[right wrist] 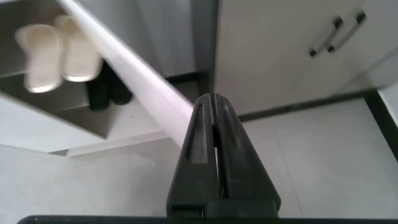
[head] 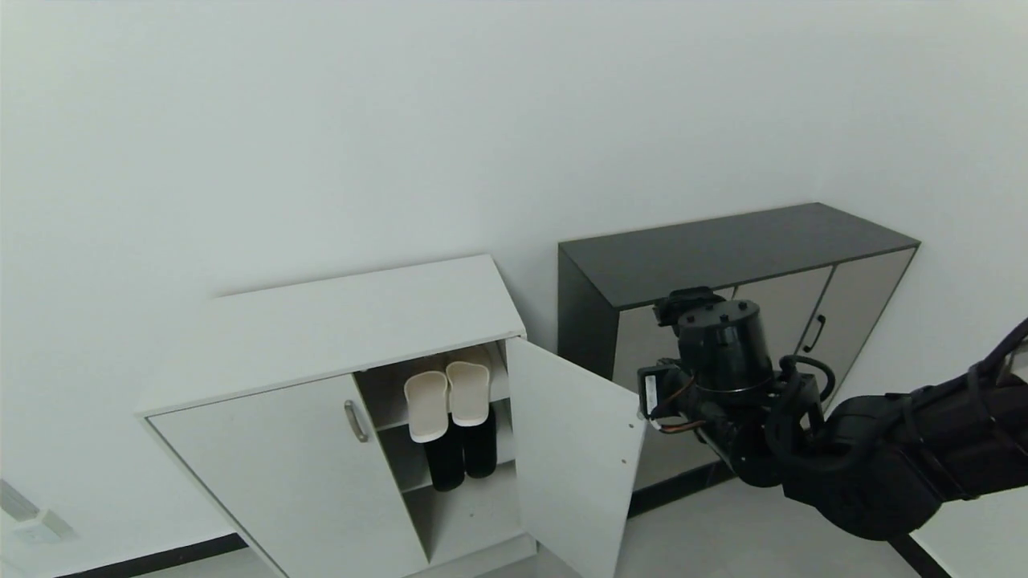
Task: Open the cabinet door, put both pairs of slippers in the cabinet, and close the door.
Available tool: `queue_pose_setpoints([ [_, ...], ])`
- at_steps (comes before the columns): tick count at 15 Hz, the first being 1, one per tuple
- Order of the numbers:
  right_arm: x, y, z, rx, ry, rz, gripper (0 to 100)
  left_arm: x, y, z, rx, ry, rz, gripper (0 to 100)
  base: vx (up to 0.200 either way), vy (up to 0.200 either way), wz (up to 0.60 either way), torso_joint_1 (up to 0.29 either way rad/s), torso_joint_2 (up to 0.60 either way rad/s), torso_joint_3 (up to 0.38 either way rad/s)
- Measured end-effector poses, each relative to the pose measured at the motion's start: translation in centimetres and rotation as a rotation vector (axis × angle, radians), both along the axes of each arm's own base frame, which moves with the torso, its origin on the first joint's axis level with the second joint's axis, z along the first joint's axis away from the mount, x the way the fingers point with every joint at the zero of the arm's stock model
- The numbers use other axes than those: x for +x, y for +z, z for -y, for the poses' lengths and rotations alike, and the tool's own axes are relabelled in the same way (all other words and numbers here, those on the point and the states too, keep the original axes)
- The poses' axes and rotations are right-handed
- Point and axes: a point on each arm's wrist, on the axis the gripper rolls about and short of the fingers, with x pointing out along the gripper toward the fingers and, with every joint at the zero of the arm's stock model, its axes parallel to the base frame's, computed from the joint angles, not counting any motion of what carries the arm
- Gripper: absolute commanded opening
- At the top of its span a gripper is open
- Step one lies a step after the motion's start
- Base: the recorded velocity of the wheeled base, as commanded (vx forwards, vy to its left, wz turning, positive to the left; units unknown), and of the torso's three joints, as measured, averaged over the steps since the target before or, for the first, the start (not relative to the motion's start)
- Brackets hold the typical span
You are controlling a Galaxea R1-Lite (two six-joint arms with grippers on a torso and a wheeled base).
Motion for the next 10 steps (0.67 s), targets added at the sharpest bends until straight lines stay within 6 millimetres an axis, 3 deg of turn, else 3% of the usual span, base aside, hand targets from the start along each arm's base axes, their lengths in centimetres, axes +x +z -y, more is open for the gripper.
queue_pose_setpoints([
  [5, 2.9, -0.7, 0.8, 0.069, 0.05, -0.008, 0, 0.0, 0.0, 0.0, 0.0, 0.0, 0.0, 0, 0.0, 0.0, 0.0, 0.0, 0.0, 0.0],
  [10, 5.8, -3.4, 1.6, 0.097, 0.031, -0.074, 0, 0.0, 0.0, 0.0, 0.0, 0.0, 0.0, 0, 0.0, 0.0, 0.0, 0.0, 0.0, 0.0],
])
